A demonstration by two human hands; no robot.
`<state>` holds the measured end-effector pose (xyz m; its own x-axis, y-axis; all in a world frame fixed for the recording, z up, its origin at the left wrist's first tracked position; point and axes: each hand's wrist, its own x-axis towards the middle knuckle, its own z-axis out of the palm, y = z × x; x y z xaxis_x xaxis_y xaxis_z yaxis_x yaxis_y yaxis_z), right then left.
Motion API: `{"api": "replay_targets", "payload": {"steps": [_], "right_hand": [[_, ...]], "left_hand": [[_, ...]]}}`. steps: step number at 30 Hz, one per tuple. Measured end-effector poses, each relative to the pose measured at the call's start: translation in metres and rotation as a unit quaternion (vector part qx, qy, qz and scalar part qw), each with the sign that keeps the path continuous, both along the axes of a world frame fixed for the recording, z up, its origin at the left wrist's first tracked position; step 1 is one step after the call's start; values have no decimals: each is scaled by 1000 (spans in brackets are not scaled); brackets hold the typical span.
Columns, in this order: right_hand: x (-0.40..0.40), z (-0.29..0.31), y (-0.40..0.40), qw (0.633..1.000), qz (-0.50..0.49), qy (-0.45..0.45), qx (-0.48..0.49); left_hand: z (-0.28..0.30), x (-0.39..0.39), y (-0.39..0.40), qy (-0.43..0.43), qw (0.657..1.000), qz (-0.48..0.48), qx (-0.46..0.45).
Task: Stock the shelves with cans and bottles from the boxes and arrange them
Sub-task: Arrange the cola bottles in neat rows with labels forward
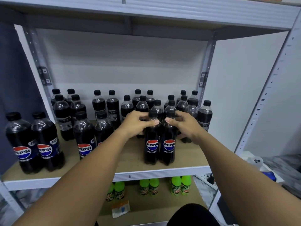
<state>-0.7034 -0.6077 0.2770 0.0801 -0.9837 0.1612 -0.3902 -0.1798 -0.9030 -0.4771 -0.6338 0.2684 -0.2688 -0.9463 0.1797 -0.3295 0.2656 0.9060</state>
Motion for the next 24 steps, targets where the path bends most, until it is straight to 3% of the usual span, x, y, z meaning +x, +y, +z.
{"api": "replay_targets", "payload": {"steps": [24], "right_hand": [[0, -3, 1, 1000, -5, 8, -27]], "left_hand": [[6, 0, 2, -33, 999, 2, -38]]}}
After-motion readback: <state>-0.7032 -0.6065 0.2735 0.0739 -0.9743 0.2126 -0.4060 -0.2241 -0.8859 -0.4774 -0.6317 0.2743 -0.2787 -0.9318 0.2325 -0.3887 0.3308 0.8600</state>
